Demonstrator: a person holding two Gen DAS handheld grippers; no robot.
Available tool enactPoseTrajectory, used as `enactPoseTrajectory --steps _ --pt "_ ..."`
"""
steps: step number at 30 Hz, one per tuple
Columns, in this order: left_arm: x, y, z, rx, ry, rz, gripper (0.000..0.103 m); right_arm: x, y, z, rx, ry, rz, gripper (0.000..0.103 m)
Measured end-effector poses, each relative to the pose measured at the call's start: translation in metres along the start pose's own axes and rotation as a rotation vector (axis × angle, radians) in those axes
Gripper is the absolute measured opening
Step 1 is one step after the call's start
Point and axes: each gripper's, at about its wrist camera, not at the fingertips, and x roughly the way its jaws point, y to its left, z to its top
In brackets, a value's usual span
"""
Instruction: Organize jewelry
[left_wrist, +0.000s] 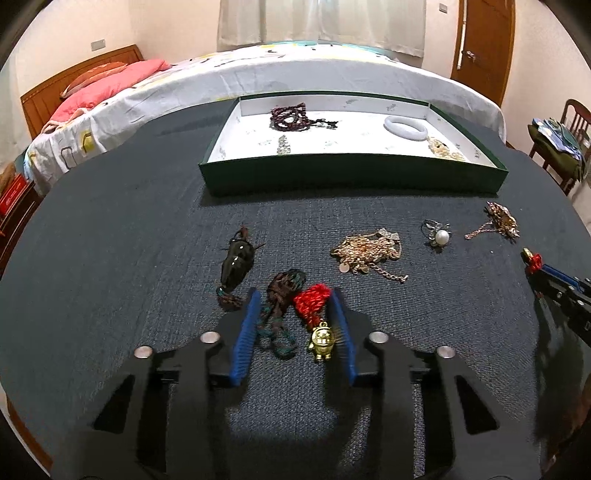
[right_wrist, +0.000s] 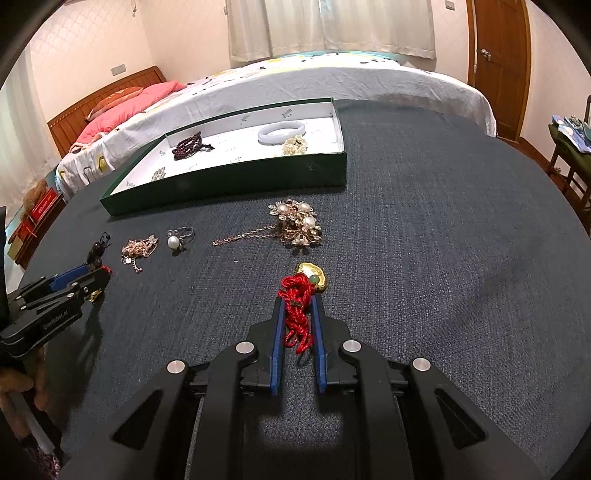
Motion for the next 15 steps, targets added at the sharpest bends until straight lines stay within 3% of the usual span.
enactPoseTrajectory --steps 7,15 --pt "-0.0013 -0.0021 -0.0009 0.012 -0.007 -0.020 0.016 0.0009 0.0006 0.0015 0.001 -0.003 -0.001 0.015" --pt "-0.0077 -0.0009 -0.0014 -0.007 -0.010 -0.046 0.013 -0.0056 0.0026 0.0042 0.001 -0.030 -0.004 0.015"
